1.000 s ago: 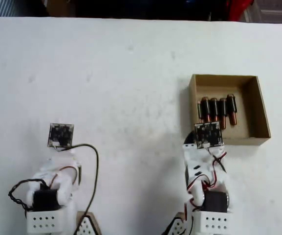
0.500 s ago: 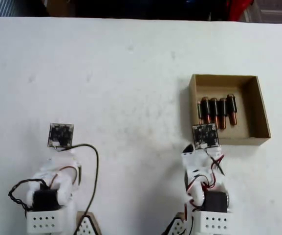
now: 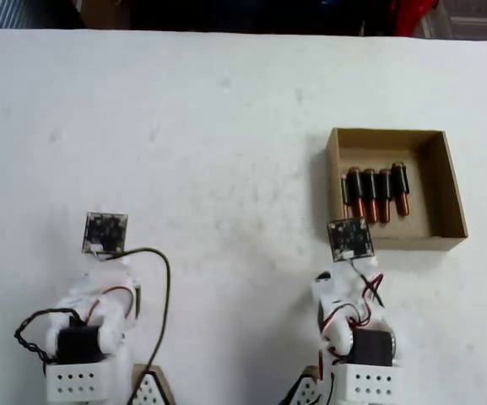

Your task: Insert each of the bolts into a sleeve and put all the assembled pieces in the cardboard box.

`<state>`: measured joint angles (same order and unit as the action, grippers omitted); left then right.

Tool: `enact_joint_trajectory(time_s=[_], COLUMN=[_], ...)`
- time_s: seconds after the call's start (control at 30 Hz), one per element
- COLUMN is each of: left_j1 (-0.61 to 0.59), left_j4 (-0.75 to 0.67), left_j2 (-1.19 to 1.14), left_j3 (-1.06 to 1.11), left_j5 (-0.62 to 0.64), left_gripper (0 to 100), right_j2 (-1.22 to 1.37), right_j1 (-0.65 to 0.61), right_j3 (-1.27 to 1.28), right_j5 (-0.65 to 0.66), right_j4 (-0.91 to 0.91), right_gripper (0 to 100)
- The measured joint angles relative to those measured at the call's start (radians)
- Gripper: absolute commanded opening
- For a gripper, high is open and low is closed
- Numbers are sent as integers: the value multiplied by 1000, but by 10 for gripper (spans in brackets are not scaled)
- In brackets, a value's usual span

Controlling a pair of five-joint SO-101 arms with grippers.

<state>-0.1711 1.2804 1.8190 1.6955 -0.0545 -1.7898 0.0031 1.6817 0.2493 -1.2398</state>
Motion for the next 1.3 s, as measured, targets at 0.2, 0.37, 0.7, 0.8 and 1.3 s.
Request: enact_joint_trajectory(time_s=[0.2,0.37,0.7,0.8,1.3], left_j1=[0,0,0,0,5], left_j4=[0,0,0,0,0], left_j2=[0,0,0,0,0], left_j3=[0,0,0,0,0], left_j5=[0,0,0,0,0], left_gripper=[23,23,23,23,23], right_j2=[0,0,0,0,0], right_j1=[0,0,0,0,0], right_j3=[0,0,0,0,0], right_j5=[0,-28,-206,-206,-206], right_j4=[-21,-21,-21,-21,-21], right_gripper=[17,17,17,17,17])
